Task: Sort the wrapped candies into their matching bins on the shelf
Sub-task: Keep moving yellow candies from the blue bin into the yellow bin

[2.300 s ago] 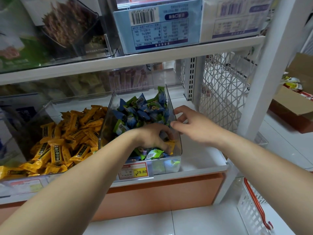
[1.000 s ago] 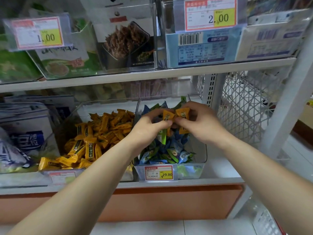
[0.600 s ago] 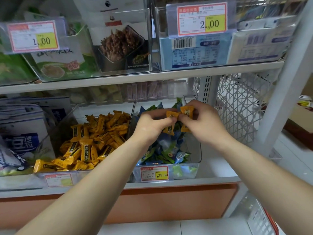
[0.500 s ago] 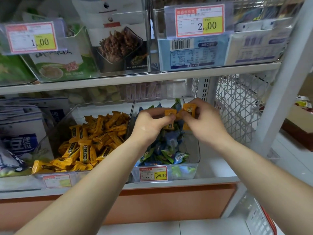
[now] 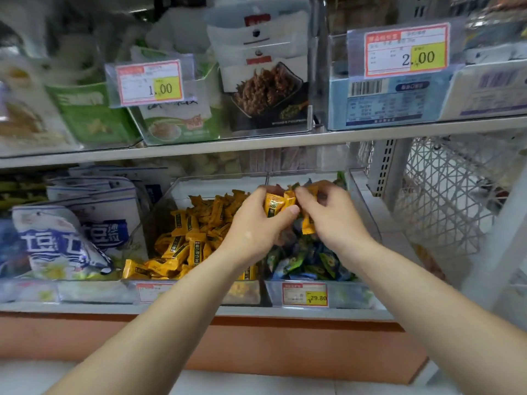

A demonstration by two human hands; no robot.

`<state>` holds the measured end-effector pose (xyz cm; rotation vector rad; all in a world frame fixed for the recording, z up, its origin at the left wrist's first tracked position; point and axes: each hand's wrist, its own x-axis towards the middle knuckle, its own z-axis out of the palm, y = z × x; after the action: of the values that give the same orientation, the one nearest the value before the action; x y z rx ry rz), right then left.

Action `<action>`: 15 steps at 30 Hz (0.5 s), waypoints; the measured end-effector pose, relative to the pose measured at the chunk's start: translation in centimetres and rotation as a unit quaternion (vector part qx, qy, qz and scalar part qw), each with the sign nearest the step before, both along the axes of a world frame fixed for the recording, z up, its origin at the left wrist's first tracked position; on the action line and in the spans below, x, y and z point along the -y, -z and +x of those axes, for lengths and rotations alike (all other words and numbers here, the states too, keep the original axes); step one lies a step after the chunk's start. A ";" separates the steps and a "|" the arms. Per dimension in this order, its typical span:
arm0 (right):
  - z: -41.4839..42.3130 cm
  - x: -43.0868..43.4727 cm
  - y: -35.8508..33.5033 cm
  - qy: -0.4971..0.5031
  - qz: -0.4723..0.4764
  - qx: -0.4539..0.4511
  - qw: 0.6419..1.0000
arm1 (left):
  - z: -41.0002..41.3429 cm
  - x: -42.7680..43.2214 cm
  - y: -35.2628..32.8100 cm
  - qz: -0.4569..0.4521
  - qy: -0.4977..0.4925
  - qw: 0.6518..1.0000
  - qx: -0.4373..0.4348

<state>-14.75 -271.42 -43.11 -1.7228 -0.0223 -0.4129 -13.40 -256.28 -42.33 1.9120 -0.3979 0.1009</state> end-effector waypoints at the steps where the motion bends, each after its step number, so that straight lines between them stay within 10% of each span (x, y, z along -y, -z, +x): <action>1: 0.0 -0.7 0.0 -0.009 -0.016 0.006 1.000 | 0.5 -1.3 -0.1 0.037 -0.021 0.999 0.026; 5: 0.9 -2.9 -0.6 -0.043 -0.070 0.008 0.997 | 2.4 -7.0 -0.2 0.218 -0.138 0.958 0.128; 15: 8.7 -10.1 -1.0 -0.070 -0.312 -0.001 0.947 | 5.8 -13.7 2.4 0.322 -0.198 0.921 0.091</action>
<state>-6.07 -261.32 -42.12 -2.3287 -0.3014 -0.3152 -7.59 -242.57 -44.70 2.6321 -0.1640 0.4657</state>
